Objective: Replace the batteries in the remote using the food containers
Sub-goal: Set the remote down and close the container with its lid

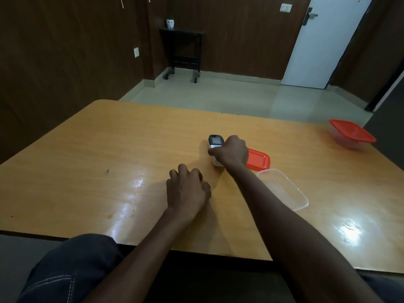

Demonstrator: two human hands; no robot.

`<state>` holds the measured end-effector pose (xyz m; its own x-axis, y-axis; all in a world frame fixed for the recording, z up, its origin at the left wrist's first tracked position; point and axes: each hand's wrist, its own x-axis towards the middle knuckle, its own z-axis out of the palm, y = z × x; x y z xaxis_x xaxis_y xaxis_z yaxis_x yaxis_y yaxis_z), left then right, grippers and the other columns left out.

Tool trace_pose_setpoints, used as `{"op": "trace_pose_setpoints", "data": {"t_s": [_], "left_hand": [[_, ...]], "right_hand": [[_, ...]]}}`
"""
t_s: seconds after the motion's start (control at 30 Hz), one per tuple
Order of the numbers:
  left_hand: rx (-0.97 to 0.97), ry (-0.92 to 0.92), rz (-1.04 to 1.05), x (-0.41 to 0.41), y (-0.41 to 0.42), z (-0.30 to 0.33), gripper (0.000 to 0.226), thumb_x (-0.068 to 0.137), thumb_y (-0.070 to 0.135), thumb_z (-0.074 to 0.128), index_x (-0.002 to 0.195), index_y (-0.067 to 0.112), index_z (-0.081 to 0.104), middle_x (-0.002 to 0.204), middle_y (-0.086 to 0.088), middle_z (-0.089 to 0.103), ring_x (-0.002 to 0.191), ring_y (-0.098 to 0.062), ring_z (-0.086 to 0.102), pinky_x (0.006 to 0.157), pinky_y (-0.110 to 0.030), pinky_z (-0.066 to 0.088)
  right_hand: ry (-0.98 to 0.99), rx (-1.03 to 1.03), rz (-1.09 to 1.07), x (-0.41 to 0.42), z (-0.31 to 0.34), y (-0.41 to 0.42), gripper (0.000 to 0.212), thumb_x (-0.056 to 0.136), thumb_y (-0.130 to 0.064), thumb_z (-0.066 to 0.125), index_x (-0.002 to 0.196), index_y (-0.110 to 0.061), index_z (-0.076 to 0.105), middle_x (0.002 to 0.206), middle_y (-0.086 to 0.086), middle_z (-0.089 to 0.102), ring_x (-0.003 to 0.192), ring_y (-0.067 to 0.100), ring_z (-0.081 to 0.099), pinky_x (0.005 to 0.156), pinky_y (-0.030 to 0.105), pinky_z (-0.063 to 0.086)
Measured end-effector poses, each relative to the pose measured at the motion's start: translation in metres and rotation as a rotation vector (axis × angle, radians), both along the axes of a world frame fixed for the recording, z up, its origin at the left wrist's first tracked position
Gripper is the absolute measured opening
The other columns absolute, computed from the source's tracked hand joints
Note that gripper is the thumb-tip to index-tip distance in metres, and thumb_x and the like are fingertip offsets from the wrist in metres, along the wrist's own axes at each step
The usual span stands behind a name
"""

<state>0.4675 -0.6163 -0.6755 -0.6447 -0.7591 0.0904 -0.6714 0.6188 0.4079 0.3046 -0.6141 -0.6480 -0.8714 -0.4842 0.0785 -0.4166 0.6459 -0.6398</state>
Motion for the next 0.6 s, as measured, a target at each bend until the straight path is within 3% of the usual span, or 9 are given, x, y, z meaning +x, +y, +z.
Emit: {"op": "trace_pose_setpoints", "data": {"t_s": [0.13,0.37,0.6], "left_hand": [[-0.002,0.001,-0.008,-0.001,-0.004,-0.003,0.039,0.096,0.045,0.049,0.124,0.021,0.061,0.132,-0.007,0.049,0.118,-0.029,0.045,0.093,-0.040,0.048],[0.005,0.010,0.010,-0.003,-0.004,-0.003,0.039,0.094,0.044,0.049,0.122,0.021,0.063,0.129,-0.006,0.049,0.119,-0.029,0.044,0.095,-0.041,0.046],[0.002,0.001,0.019,-0.005,-0.003,-0.004,0.040,0.093,0.046,0.049,0.122,0.021,0.062,0.130,-0.006,0.047,0.121,-0.030,0.042,0.097,-0.041,0.045]], "right_hand": [[0.013,0.018,-0.035,-0.010,-0.003,-0.016,0.049,0.077,-0.036,0.082,0.114,-0.010,0.065,0.115,0.011,0.069,0.104,0.031,0.065,0.069,0.030,0.041],[0.017,0.025,-0.160,-0.047,-0.005,-0.008,0.048,0.076,-0.034,0.081,0.115,-0.010,0.066,0.120,0.014,0.068,0.111,0.035,0.064,0.081,0.036,0.051],[-0.014,0.052,-0.132,-0.064,-0.001,0.003,0.054,0.077,-0.034,0.081,0.121,-0.007,0.064,0.123,0.015,0.066,0.113,0.035,0.063,0.078,0.033,0.047]]}}
